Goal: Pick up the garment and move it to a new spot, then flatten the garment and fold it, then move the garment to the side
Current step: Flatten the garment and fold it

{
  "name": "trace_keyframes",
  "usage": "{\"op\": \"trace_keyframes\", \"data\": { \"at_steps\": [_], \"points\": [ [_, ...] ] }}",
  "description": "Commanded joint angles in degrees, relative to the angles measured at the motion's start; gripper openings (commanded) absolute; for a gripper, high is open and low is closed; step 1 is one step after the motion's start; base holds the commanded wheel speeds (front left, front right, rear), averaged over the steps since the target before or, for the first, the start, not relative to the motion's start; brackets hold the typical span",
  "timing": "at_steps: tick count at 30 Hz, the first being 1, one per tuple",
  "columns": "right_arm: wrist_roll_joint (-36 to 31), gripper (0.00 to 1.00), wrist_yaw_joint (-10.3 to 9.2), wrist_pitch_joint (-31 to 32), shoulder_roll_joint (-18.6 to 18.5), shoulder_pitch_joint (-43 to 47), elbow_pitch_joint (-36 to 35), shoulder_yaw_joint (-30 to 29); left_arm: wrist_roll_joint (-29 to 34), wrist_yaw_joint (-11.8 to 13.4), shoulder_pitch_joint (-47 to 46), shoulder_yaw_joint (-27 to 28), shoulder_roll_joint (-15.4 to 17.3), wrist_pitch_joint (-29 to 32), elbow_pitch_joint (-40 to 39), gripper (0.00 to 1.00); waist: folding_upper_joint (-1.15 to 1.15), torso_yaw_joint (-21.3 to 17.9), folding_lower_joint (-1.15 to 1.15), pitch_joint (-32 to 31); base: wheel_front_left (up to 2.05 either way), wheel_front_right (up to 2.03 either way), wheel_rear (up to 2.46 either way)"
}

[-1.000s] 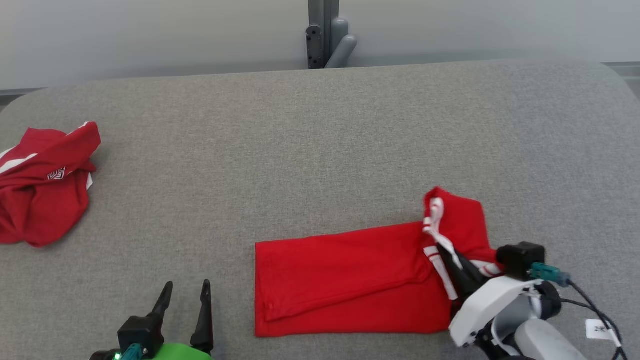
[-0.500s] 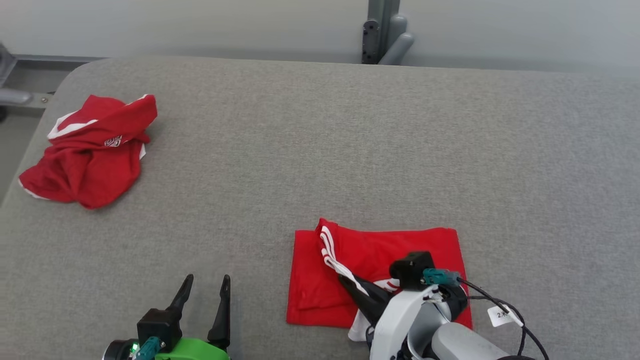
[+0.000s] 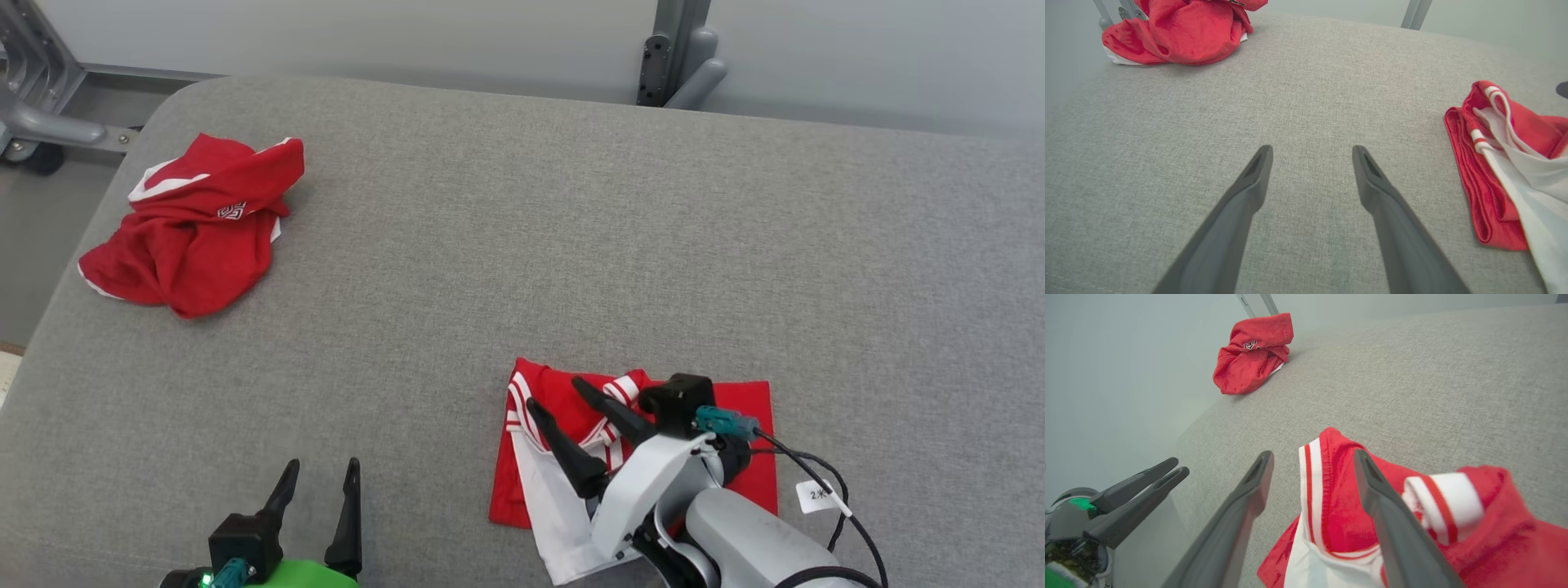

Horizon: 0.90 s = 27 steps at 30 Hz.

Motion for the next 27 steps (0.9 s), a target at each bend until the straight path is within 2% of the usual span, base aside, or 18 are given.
{"op": "trace_keyframes", "data": {
  "at_steps": [1,5,8,11,18,27],
  "points": [
    [0.3,1.0,0.01,-0.5,-0.5,-0.4,-0.2,-0.5,0.0,0.4,0.6,0.3,0.1,0.0,-0.2,1.0,0.0,-1.0,0.0,-0.5,0.0,0.0,0.0],
    [-0.3,1.0,0.01,-1.1,-2.0,0.0,-2.4,-4.7,0.0,0.6,1.0,1.2,0.1,0.0,-0.5,1.0,0.0,-2.9,0.0,-1.1,0.0,0.0,0.0],
    [-1.8,1.0,0.01,-1.1,-3.1,2.3,-5.9,-9.6,0.1,0.6,1.2,1.5,0.1,0.0,-0.8,1.0,0.0,-4.2,0.0,-1.5,0.0,0.0,0.0],
    [-2.7,1.0,0.01,-1.1,-4.1,5.0,-7.9,-12.1,0.0,0.7,1.4,1.6,0.1,0.0,-0.9,1.0,0.0,-5.1,0.0,-1.7,0.0,0.0,0.0],
    [-1.8,1.0,0.01,-1.1,-6.3,8.2,-8.4,-8.3,-0.4,0.5,1.0,1.1,0.2,0.0,-1.0,1.0,0.0,-5.6,0.0,-1.3,0.0,0.0,0.0],
    [-0.4,1.0,0.01,-0.6,-7.0,4.4,-3.5,-3.2,-0.3,0.4,0.1,0.8,0.2,0.0,-0.5,1.0,0.0,-3.5,0.0,-0.1,0.0,0.0,0.0]
  ]
}}
